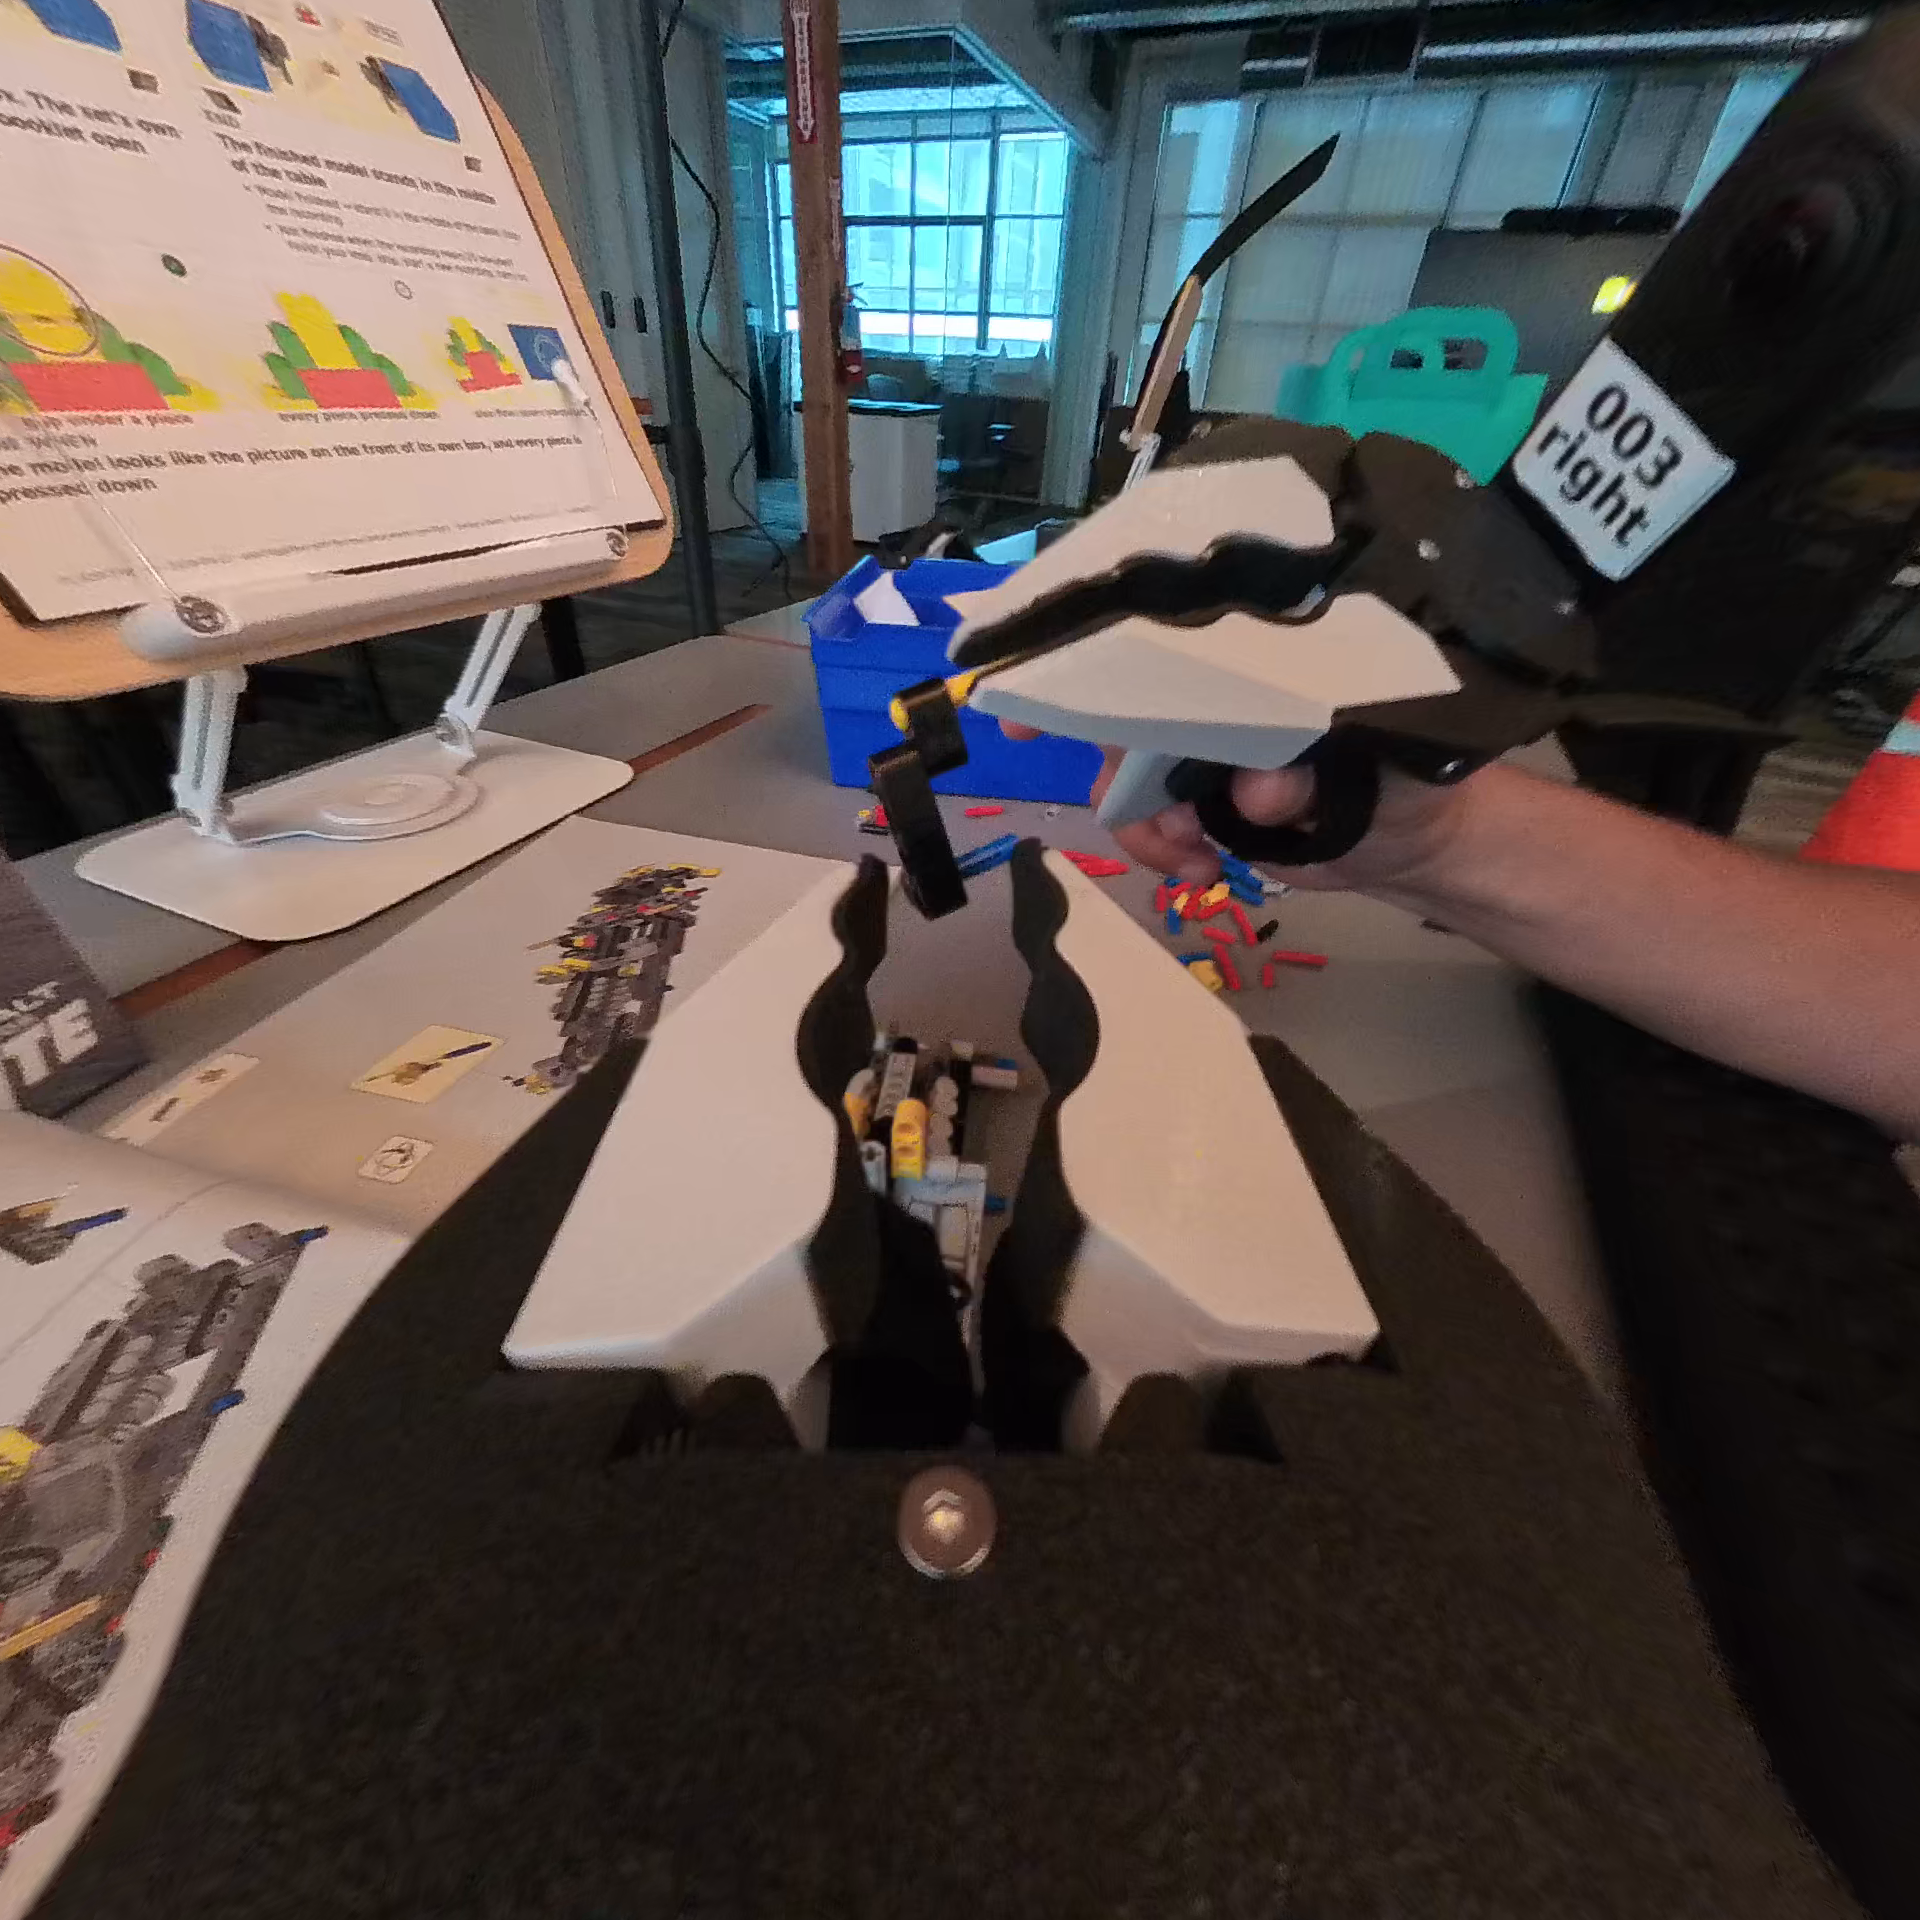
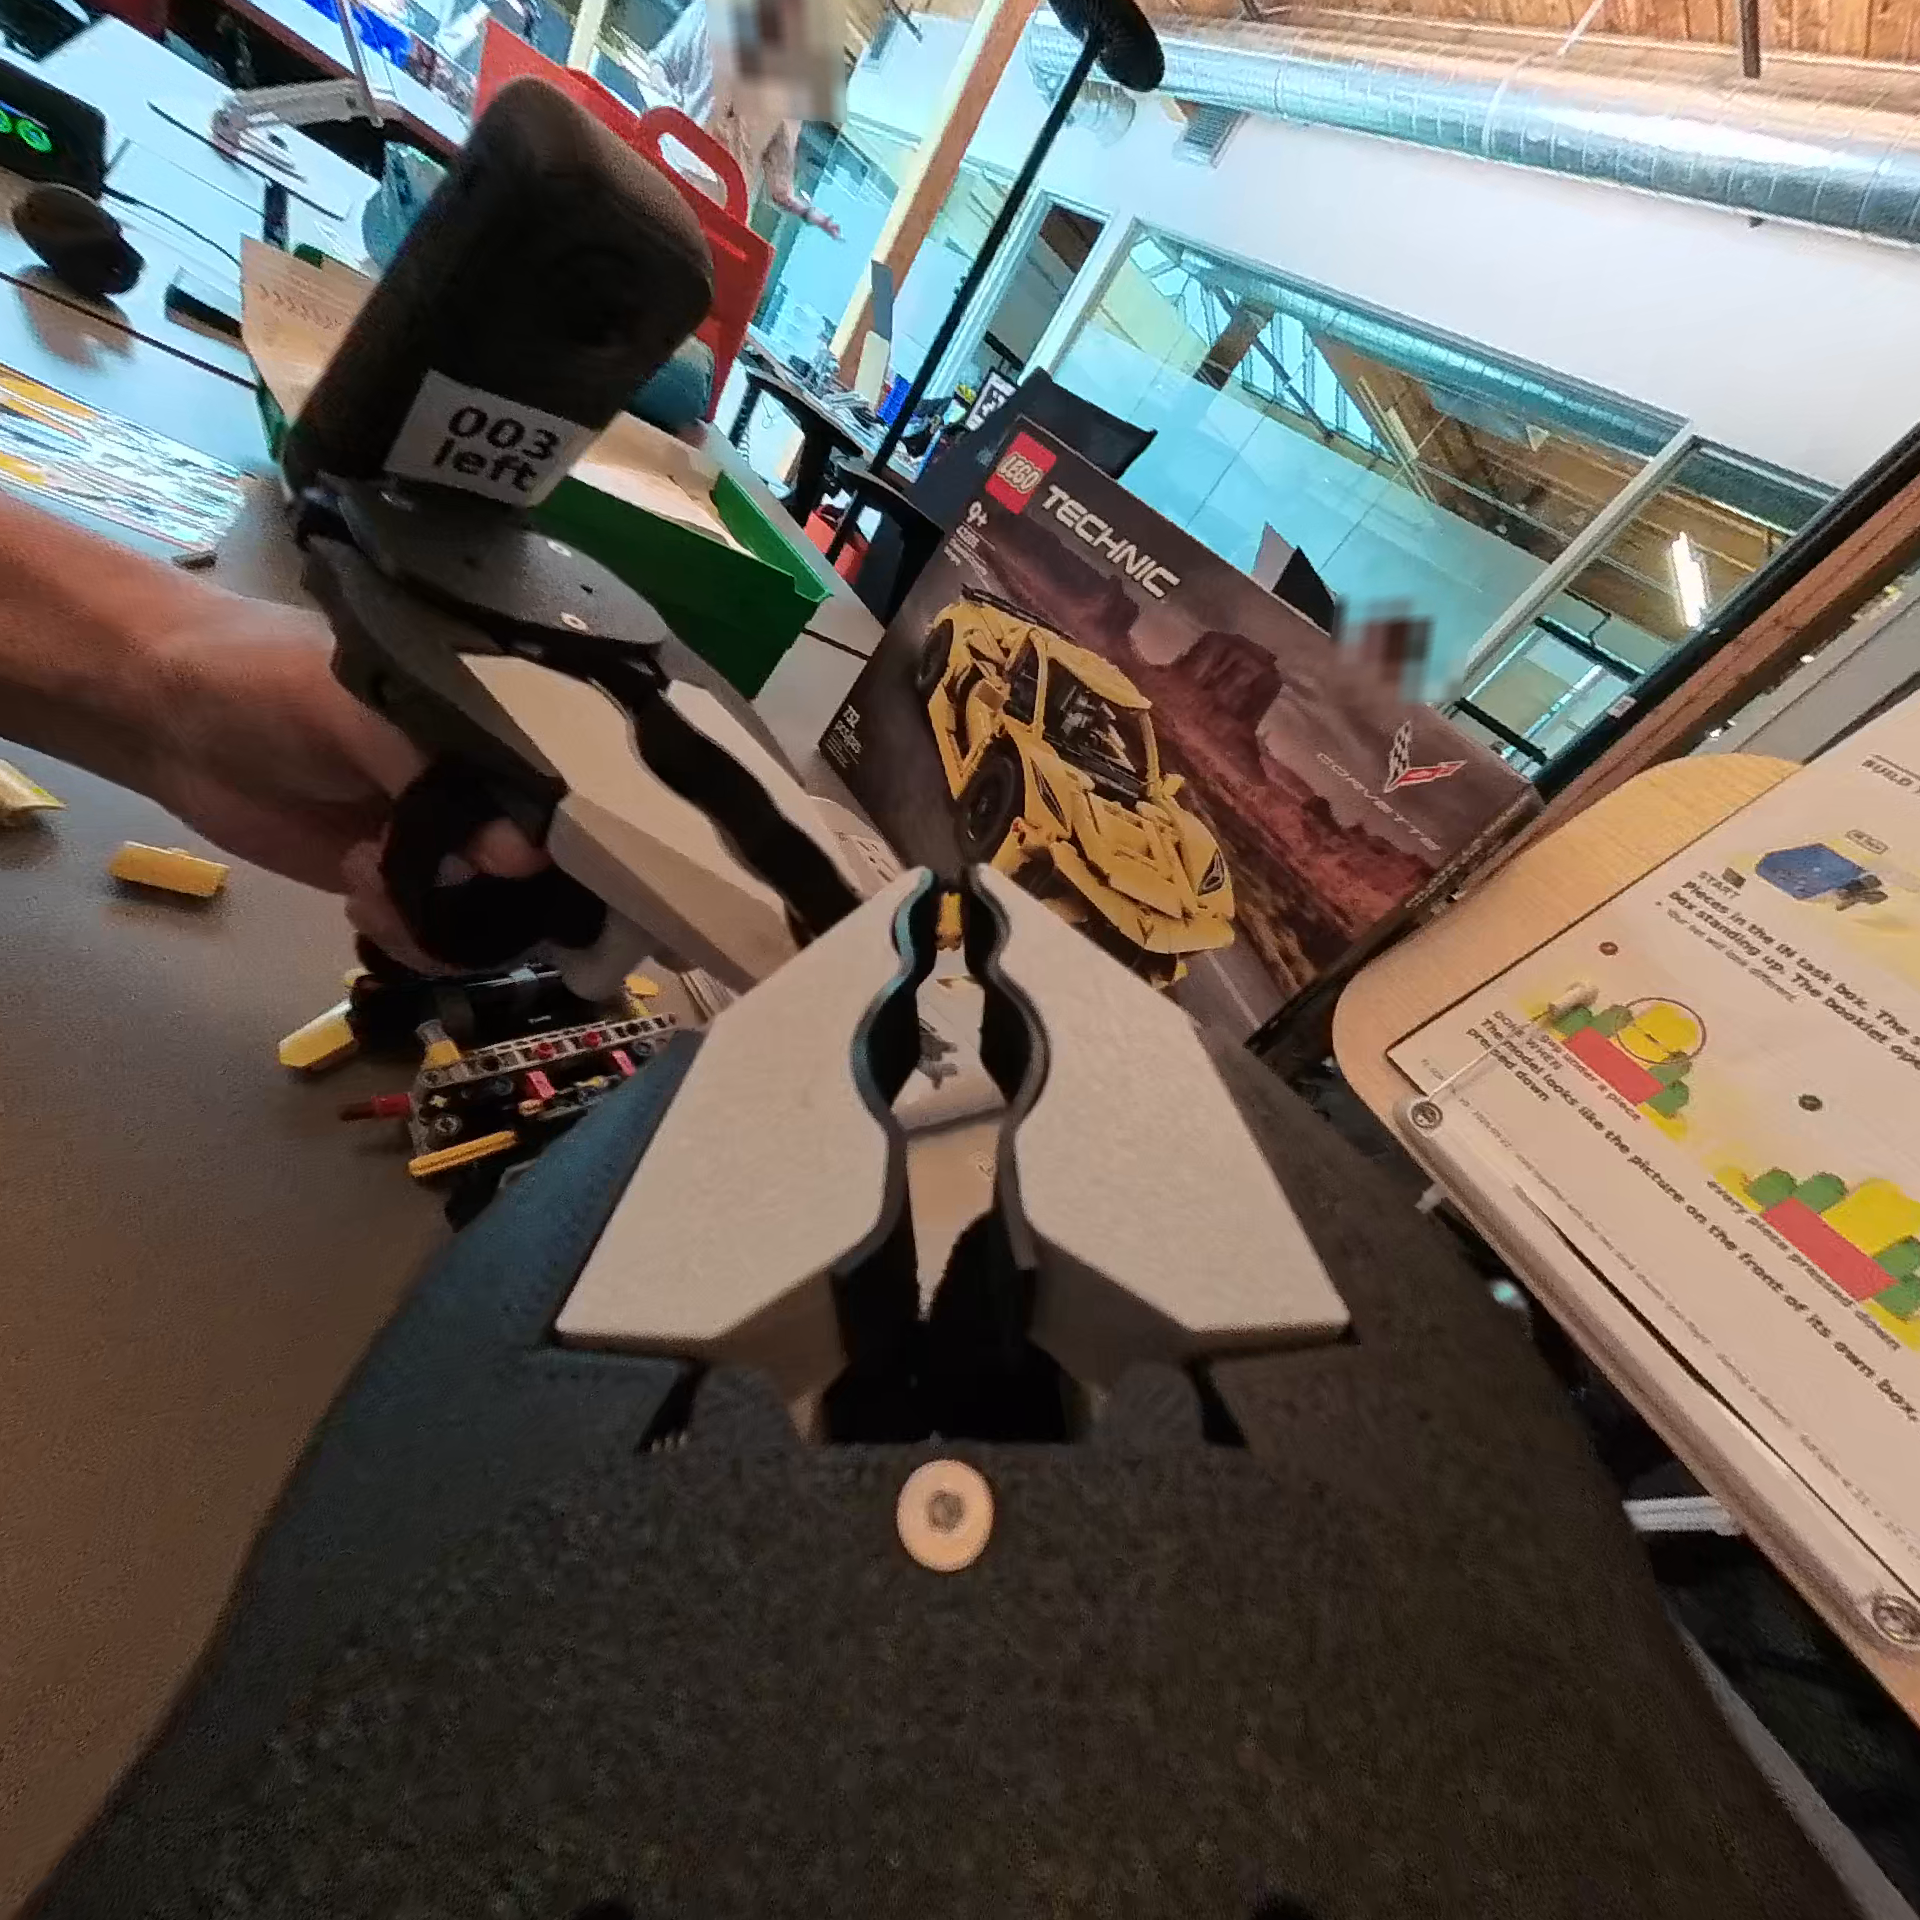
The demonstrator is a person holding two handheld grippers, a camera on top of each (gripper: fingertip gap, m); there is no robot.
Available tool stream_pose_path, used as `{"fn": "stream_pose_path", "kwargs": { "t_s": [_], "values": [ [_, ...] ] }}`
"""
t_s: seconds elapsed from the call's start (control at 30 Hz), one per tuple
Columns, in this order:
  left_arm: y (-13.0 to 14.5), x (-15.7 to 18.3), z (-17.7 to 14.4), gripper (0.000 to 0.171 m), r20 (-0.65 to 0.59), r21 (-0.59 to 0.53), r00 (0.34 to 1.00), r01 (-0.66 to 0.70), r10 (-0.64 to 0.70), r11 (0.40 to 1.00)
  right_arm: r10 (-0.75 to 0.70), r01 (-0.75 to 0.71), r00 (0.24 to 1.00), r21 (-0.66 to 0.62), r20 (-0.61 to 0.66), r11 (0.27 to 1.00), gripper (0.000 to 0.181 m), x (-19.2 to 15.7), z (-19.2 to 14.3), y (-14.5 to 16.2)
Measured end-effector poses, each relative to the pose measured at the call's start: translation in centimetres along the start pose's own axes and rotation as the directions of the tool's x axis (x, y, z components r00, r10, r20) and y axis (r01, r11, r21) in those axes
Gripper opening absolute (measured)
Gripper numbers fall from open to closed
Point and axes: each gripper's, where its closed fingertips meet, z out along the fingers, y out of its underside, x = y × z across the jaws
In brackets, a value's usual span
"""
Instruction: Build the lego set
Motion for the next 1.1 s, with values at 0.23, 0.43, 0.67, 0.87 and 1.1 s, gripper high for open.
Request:
{"fn": "stream_pose_path", "kwargs": {
  "t_s": [0.23, 0.43, 0.67, 0.87, 1.1],
  "values": [
    [-0.2, -0.4, -0.1, 0.014, 0.004, 0.017, 0.999, 0.046, -0.046, 0.999, 0.007, -0.007, 0.999, 0.003, 0.051, 1.0, 0.003, -1.6, 0.6, -0.1],
    [0.0, -0.5, -0.1, 0.01, 0.029, -0.005, 1.0, 0.009, -0.009, 1.0, 0.024, -0.023, 0.998, -0.006, 0.051, 1.0, 0.003, -1.5, 0.8, 0.1],
    [-0.1, -0.3, -0.2, 0.009, 0.028, -0.005, 0.999, -0.02, 0.02, 1.0, 0.369, -0.376, 0.901, -0.014, 0.226, 0.926, 0.028, -1.8, 0.0, -0.4],
    [-1.5, 3.1, -0.7, 0.009, -0.179, 0.075, 0.984, -0.003, 0.017, 0.997, 0.545, -0.608, 0.705, -0.008, 0.454, 0.794, 0.03, -2.3, -1.5, -1.1],
    [-1.8, 5.6, -1.2, 0.009, -0.312, 0.084, 0.95, -0.001, 0.027, 0.996, 0.595, -0.749, 0.433, -0.097, 0.677, 0.655, 0.038, -4.6, -2.9, -2.9]
  ]
}}
